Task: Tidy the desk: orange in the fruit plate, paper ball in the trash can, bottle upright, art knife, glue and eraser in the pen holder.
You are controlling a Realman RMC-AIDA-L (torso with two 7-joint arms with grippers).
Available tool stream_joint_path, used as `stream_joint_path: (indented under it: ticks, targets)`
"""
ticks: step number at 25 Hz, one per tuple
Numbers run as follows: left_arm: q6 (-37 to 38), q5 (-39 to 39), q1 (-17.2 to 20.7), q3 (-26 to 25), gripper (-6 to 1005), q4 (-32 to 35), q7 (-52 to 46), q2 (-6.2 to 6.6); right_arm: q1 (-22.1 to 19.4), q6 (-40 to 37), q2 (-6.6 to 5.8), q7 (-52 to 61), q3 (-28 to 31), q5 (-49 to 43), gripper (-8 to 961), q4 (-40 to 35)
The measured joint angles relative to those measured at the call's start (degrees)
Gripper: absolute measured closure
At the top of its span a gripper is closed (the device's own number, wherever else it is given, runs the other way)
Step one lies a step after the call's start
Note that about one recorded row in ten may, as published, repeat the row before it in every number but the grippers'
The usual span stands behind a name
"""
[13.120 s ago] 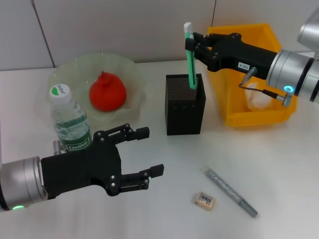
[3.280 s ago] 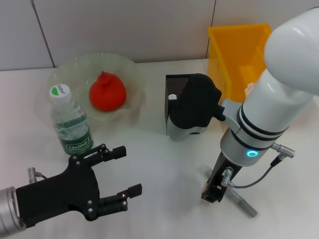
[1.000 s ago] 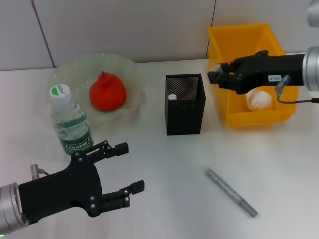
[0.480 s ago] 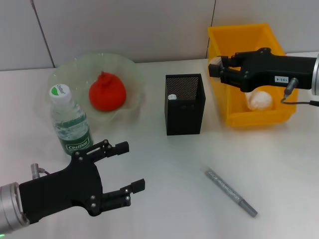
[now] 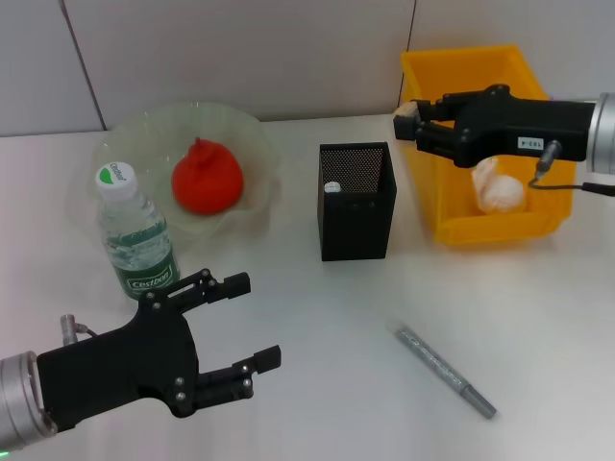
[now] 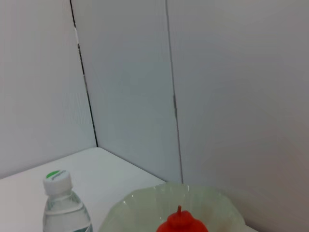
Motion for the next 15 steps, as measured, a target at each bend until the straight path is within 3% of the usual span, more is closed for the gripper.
stream_joint_path:
  ticks: [6, 15]
  targets:
    - [-0.2, 0.0, -0.1, -0.1, 196, 0.0, 0.0, -0.04, 4.6, 3.7, -0.65, -0.1, 0.0, -2.9, 683, -5.2]
    - [-0.3, 0.0, -0.2, -0.5, 196, 0.0, 0.4, -0.09, 7.8, 6.8, -0.73, -0.2, -0.7, -5.2, 682, -9.3]
